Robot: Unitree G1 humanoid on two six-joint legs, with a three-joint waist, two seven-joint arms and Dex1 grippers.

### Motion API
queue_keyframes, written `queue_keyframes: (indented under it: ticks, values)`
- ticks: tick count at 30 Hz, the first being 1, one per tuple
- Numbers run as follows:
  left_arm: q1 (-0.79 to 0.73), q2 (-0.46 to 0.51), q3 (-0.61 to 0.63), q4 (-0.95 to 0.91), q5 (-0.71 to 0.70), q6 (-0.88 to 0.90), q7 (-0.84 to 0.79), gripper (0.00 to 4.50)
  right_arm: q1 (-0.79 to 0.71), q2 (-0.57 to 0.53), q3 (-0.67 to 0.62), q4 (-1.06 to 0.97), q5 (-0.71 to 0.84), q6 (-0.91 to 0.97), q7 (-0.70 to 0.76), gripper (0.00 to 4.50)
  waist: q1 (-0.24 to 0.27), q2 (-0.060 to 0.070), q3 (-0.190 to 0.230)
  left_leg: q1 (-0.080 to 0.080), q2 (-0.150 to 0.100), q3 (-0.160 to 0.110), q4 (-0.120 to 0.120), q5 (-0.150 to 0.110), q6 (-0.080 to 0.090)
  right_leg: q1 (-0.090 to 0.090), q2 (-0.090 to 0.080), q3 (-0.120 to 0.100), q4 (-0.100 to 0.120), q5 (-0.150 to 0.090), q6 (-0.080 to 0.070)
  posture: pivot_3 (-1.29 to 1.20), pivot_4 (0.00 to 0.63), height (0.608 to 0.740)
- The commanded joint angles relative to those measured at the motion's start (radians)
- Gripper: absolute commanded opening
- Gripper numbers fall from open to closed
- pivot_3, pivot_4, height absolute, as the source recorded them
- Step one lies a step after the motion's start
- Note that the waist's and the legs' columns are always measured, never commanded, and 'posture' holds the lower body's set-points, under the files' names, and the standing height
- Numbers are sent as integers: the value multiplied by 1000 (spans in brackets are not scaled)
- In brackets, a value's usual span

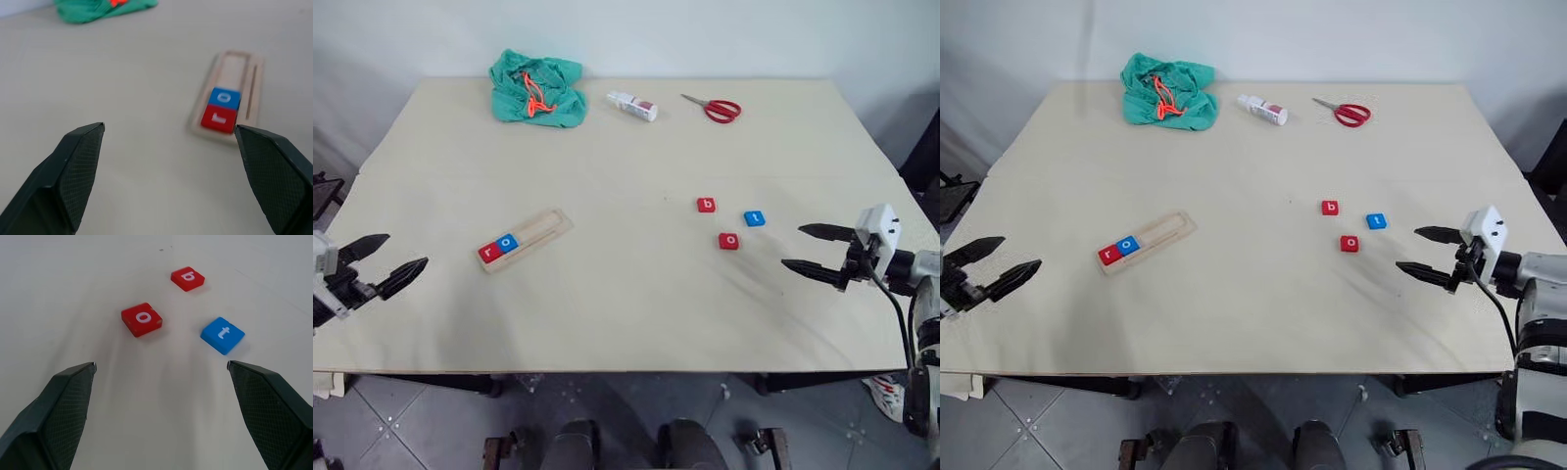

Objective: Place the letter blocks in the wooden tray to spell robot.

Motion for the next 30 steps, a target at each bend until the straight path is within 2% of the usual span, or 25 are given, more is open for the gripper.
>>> queue_keyframes:
  ticks: [1, 4, 6, 11, 13, 19, 25, 30]
  values:
    - [151, -21, 111, -174, -45, 80, 34, 4500, -38, 9, 3, -37, 8, 6, 9, 4487, 1, 1, 0, 0, 1, 0, 0, 0, 0, 0, 0, 0, -1, 0, 0, 0, 150, 740]
    - [324, -69, 210, -270, -89, 88, -14, 4500, -76, 36, 16, -29, 1, 13, 5, 4487, 1, 1, 1, 0, 2, 2, 0, -1, -1, 1, 0, 1, -4, 0, 0, 0, 150, 740]
    - [377, -82, 241, -297, -106, 106, -16, 4500, -93, 49, 26, -22, -4, 16, 6, 4487, 3, 1, 1, 0, 2, 2, 1, -1, -1, 1, 0, 1, -5, 0, 0, 0, 150, 740]
    - [410, -81, 251, -328, -126, 143, -32, 4500, -123, 78, 47, -13, -15, 14, 21, 4487, 31, 1, 1, 0, 2, 1, 2, -1, -1, 2, -1, 1, -8, 0, 0, 0, 150, 740]
    - [390, -61, 215, -333, -125, 164, -51, 4500, -126, 94, 63, -40, -15, 11, 48, 4487, 33, 1, 1, 0, 1, 1, 3, -1, 0, 2, -1, 1, -8, 0, 0, 0, 150, 740]
    - [205, 35, 46, -220, -33, 157, -56, 4500, -85, 117, 92, -214, 22, 34, 107, 4487, 28, 2, 1, 0, 1, 1, 2, -1, 0, 2, 1, 0, -6, 0, 0, 0, 150, 740]
    - [-79, 110, -167, -27, 54, 138, -124, 4500, -8, 106, 96, -423, 75, 126, 85, 4487, 25, 2, 1, 0, 1, 1, 1, -1, 0, 1, 3, -1, -3, 0, 0, 0, 150, 740]
    - [-339, 109, -372, 164, 162, 150, -180, 4500, 60, 98, 81, -561, 113, 193, 37, 4487, 28, 2, 1, 0, -1, 1, 2, -1, 0, 0, 3, -1, 1, 0, 0, 0, 150, 740]
